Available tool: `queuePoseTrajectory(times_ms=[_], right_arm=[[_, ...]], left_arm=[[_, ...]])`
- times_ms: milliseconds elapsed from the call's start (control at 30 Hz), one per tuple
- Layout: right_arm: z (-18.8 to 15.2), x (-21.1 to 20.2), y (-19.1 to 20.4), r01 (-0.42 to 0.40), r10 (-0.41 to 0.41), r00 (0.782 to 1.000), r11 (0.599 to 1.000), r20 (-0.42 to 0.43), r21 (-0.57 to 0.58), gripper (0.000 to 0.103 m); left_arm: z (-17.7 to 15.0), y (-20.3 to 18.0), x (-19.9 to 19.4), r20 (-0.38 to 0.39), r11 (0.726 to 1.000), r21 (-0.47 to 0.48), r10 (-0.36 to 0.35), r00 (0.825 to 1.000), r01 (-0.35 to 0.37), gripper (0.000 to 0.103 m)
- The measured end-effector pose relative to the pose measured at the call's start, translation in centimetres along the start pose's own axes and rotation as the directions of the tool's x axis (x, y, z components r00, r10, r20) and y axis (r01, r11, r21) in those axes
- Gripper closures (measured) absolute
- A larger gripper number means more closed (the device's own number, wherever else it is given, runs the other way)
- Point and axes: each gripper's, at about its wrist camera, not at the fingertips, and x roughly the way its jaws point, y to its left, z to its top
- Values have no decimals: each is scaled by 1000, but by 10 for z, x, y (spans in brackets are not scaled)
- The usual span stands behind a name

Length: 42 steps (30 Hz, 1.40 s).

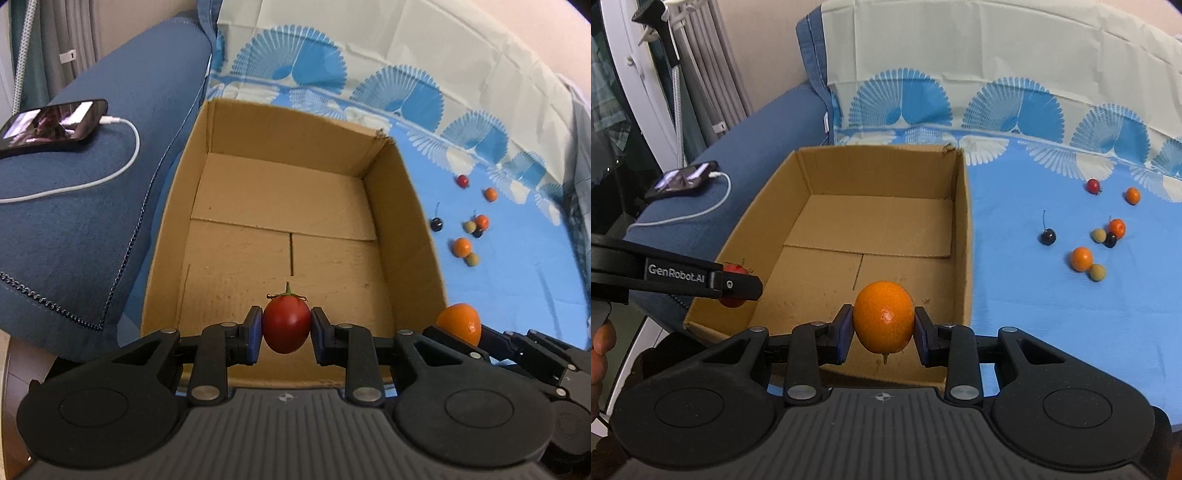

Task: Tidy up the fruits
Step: 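Carry the red tomato and orange over the cardboard box with both tools, then open both tools to drop the tomato and orange into the box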

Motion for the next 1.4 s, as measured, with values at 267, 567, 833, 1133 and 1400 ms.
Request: queuePoseTrajectory(times_ms=[267,567,833,1133,1400], right_arm=[[7,35,1,8,-9,999,1000,-38,-17,68],[1,61,2,18,-22,996,999,-89,-48,68],[-3,77,0,37,-44,991,998,-126,-60,68],[-9,83,-1,51,-60,988,997,-146,-64,68],[-8,84,-2,49,-55,988,998,-143,-46,65]], left_arm=[[7,5,38,-60,1000,18,26,998,-25,73],[7,4,68,-111,999,38,40,993,-36,73],[4,5,89,-146,997,40,73,987,-68,73],[-4,13,103,-182,995,40,99,978,-93,73],[-1,17,102,-178,994,13,106,978,-105,37]])
